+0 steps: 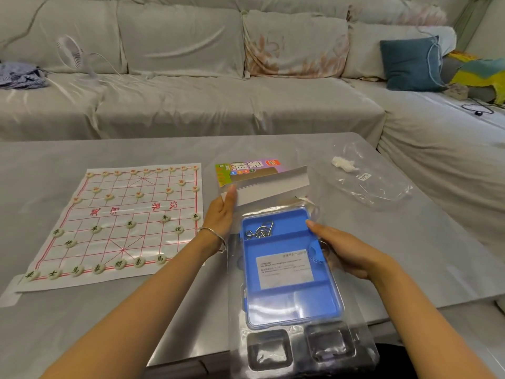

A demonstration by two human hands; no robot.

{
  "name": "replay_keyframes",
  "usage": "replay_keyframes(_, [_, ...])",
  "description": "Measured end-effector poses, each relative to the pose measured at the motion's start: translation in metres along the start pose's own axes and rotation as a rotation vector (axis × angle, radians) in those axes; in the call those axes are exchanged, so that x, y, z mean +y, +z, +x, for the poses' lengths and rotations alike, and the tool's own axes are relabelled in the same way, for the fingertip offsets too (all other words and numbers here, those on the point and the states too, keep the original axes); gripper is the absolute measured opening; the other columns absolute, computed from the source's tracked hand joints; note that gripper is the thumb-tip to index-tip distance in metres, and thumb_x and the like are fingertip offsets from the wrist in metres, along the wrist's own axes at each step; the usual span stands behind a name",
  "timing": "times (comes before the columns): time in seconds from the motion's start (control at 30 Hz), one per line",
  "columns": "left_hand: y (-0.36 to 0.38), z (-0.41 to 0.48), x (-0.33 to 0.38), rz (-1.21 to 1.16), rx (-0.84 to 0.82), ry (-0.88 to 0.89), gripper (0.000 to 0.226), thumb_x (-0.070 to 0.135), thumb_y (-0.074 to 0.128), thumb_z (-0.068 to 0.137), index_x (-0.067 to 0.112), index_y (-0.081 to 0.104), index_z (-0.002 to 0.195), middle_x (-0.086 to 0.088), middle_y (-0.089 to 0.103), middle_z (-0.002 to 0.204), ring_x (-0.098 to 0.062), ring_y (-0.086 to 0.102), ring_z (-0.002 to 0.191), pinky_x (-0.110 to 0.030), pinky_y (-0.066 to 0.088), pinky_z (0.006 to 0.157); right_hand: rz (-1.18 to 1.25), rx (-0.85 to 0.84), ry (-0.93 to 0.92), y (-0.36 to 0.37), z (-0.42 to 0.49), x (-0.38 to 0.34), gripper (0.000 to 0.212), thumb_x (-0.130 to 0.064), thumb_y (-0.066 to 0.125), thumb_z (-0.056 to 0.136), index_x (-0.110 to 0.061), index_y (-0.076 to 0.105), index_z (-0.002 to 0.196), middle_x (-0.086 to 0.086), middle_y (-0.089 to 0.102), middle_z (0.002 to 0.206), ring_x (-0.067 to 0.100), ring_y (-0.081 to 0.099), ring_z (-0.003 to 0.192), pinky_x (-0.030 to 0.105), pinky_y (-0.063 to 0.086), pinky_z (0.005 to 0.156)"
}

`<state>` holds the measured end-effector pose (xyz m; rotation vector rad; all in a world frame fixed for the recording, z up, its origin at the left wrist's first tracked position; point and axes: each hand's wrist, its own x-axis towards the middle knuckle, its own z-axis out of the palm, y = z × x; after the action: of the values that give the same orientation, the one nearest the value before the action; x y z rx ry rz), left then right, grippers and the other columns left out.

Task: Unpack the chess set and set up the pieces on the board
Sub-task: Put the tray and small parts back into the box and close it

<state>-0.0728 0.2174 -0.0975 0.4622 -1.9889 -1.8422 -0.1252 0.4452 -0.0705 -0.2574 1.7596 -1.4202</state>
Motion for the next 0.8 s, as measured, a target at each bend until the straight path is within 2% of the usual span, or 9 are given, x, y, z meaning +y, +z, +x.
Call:
replay_keyframes(0.13, [0.000,0.001,-0.004,-0.041,-0.001,-0.035,0.032,0.035,0.030,0.098,0.019,0.056,0.110,0.005,0.062,0.098,-0.003,0.059,0.085,-0.003,0.047,0.064,-0.003,0.003,-0.010,-0.002,0.000,0.000,0.035,-0.038,0.044,0.092,-0.026,0.050,0.124,0.001,0.072,0.103,0.021,0.069,0.095,0.043,0.054,0.084])
replay_keyframes(0.27, [0.001,0.000,-0.004,-0.028,-0.017,-0.030,0.033,0.034,0.029,0.099,0.018,0.055,0.112,0.002,0.062,0.102,-0.002,0.058,0.085,-0.001,0.045,0.064,-0.060,0.028,-0.034,-0.007,0.002,0.000,0.069,-0.045,0.053,0.079,-0.042,0.024,0.141,0.005,0.070,0.110,0.025,0.068,0.098,0.049,0.054,0.083])
replay_keyframes(0.33, [0.001,0.000,-0.003,-0.032,-0.019,-0.028,0.035,0.034,0.028,0.099,0.017,0.055,0.114,0.001,0.061,0.104,0.001,0.057,0.085,-0.001,0.045,0.064,-0.060,0.040,-0.031,-0.008,0.004,0.001,0.080,-0.046,0.056,0.076,-0.047,0.012,0.143,0.007,0.069,0.110,0.027,0.068,0.099,0.054,0.052,0.087])
replay_keyframes(0.4, [0.001,-0.001,-0.001,-0.040,-0.022,-0.034,0.035,0.033,0.028,0.099,0.017,0.054,0.115,0.003,0.060,0.101,0.003,0.057,0.083,0.000,0.044,0.062,-0.055,0.038,-0.032,-0.009,0.006,0.002,0.086,-0.047,0.058,0.074,-0.049,0.008,0.144,0.009,0.069,0.111,0.029,0.067,0.100,0.061,0.045,0.093])
replay_keyframes(0.5, [-0.001,-0.002,-0.001,-0.054,-0.024,-0.041,0.031,0.034,0.028,0.099,0.020,0.053,0.112,0.007,0.060,0.097,0.003,0.057,0.082,-0.002,0.046,0.062,-0.052,0.022,-0.033,-0.009,0.008,0.003,0.076,-0.047,0.057,0.077,-0.046,0.018,0.142,0.008,0.069,0.112,0.029,0.067,0.100,0.063,0.042,0.095])
replay_keyframes(0.63, [-0.002,-0.003,-0.002,-0.039,-0.047,-0.044,0.030,0.035,0.027,0.099,0.024,0.052,0.110,0.010,0.061,0.096,0.003,0.058,0.083,-0.004,0.047,0.064,-0.045,-0.003,-0.043,-0.009,0.009,0.001,0.053,-0.042,0.053,0.082,-0.037,0.039,0.134,0.006,0.070,0.110,0.028,0.067,0.099,0.048,0.054,0.085])
replay_keyframes(0.8, [-0.004,-0.003,0.002,-0.023,-0.030,-0.017,0.030,0.031,0.027,0.100,0.021,0.054,0.109,0.013,0.060,0.093,0.013,0.061,0.071,-0.001,0.043,0.061,-0.058,0.091,-0.096,-0.008,0.016,0.009,0.055,-0.048,0.056,0.079,-0.037,0.044,0.132,0.001,0.069,0.113,0.023,0.067,0.100,0.055,0.048,0.092])
